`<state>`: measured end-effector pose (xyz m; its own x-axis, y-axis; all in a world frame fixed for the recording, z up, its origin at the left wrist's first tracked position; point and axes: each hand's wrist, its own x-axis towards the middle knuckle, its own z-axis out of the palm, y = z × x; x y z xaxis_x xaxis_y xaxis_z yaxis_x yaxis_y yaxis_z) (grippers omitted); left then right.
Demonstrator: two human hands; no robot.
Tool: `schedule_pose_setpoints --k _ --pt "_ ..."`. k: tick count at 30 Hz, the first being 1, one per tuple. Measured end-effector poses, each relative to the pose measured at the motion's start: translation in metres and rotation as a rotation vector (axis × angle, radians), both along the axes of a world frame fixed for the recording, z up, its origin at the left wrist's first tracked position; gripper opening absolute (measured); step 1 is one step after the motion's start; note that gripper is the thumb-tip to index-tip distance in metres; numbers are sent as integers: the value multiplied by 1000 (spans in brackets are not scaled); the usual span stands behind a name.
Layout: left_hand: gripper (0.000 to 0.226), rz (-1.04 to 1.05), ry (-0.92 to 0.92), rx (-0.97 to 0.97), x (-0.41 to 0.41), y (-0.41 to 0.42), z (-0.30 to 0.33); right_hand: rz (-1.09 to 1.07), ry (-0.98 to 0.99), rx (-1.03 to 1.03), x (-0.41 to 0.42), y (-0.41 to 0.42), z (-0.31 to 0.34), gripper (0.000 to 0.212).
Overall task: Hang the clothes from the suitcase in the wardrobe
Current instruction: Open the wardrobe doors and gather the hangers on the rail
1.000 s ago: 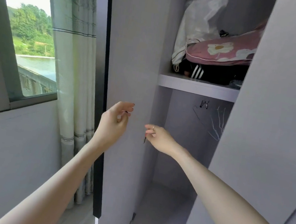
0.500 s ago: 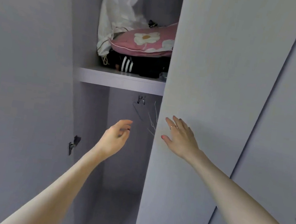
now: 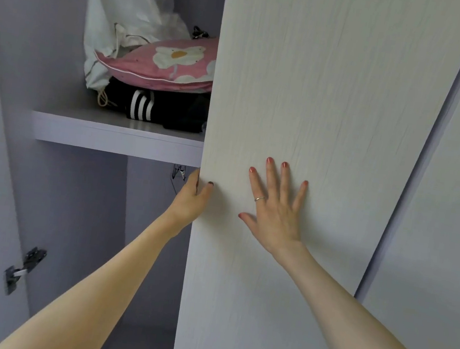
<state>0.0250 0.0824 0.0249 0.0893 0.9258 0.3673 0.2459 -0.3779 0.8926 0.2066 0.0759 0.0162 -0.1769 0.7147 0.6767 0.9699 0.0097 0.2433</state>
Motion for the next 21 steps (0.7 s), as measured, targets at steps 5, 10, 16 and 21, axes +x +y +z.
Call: schedule_pose_setpoints --k 5,10,16,21 --pt "18 69 -37 -28 2 6 -9 23 26 6 -2 1 -2 104" --pt "19 96 -34 13 0 -22 -12 63 84 -28 -4 -22 -4 102" --pt "13 -4 -38 9 -9 -81 -12 166 244 -185 -11 -83 -11 99" --pt "8 -94 -44 4 -4 -140 -11 251 471 -302 -12 -142 -19 103"
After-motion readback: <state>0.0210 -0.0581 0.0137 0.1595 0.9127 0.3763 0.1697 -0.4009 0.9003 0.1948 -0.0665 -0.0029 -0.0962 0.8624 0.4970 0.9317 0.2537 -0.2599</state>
